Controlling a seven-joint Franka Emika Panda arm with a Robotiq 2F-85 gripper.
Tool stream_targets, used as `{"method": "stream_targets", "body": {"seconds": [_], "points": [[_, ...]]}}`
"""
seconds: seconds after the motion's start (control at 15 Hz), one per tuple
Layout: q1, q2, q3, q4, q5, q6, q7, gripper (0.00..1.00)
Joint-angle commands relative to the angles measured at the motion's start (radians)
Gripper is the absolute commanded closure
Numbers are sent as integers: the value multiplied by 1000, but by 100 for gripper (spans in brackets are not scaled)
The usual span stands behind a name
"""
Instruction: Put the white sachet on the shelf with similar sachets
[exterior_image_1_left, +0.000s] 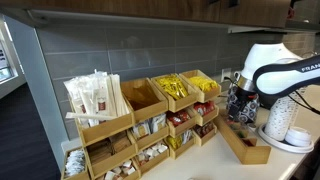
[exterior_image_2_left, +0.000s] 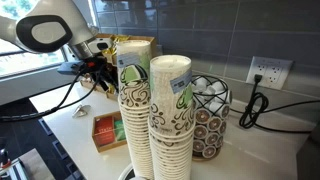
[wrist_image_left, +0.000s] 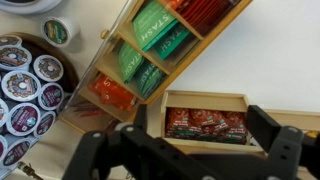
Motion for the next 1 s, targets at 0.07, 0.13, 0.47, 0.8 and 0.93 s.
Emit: {"method": "stream_targets", "body": {"seconds": [0.07,0.13,0.47,0.8,0.93], "points": [[2,0,-1,2,0,-4,0,0],[2,0,-1,2,0,-4,0,0],[100,16,-21,-14,80,18,-107,0],[282,27,-20,-75,255,77,-258,0],[254,27,6,-54,228,51,-221,0]]}}
